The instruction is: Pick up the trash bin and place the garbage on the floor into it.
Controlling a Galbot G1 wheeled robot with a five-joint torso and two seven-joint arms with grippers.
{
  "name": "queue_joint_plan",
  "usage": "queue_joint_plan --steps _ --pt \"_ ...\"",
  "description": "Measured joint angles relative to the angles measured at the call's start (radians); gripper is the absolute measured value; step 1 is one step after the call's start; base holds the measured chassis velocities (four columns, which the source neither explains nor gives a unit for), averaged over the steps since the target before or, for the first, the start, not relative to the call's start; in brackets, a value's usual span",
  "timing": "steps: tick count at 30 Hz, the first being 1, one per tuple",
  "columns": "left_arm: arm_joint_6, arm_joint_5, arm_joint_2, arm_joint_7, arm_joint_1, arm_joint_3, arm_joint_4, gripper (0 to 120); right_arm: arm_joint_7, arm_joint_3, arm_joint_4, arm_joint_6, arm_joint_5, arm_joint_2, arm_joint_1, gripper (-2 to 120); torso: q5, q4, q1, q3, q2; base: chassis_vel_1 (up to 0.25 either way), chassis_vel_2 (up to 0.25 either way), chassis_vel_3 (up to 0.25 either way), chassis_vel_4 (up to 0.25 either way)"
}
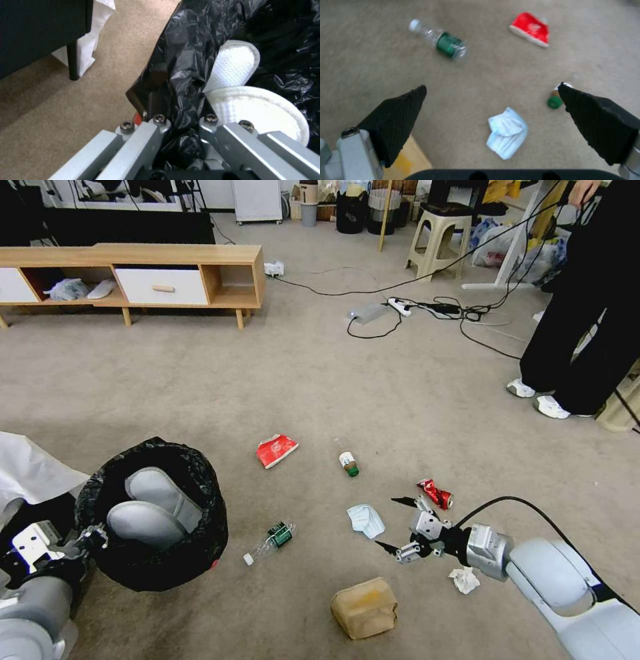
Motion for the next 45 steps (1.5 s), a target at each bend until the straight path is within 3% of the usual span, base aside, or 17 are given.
queue_joint_plan --steps 5,13,21,30,45 --pt "0.0 0.0 -0.002 0.0 0.001 -0.002 -0.001 4 -0.119 -0.044 -0.053 0.047 -0.116 0.0 0.051 100 0.0 0.0 0.0 0.0 0.0 0.0 0.0 0.0 0.0" --pt "0.0 -0.005 0.001 0.001 0.001 -0.006 0.0 4 -0.154 -0.075 -0.103 0.075 -0.218 0.009 0.07 100 -0.0006 0.0004 0.0 0.0 0.0 0.0 0.0 0.0 0.0" --pt "-0.002 -0.007 0.011 0.002 -0.005 -0.008 0.015 4 -0.202 -0.099 -0.132 0.102 -0.241 0.022 0.007 100 0.0 0.0 0.0 0.0 0.0 0.0 0.0 0.0 0.0" --pt "-0.003 -0.007 0.015 0.004 -0.006 -0.007 0.02 4 -0.277 -0.145 -0.218 0.124 -0.249 0.056 0.033 100 0.0 0.0001 0.0 0.0 0.0 0.0 0.0 0.0 0.0" --pt "-0.007 -0.007 0.019 0.007 -0.012 -0.011 0.035 4 -0.257 -0.138 -0.34 0.182 -0.379 0.097 0.061 100 -0.0001 0.0 0.0 0.0 0.0 0.0 0.0 0.0 0.0"
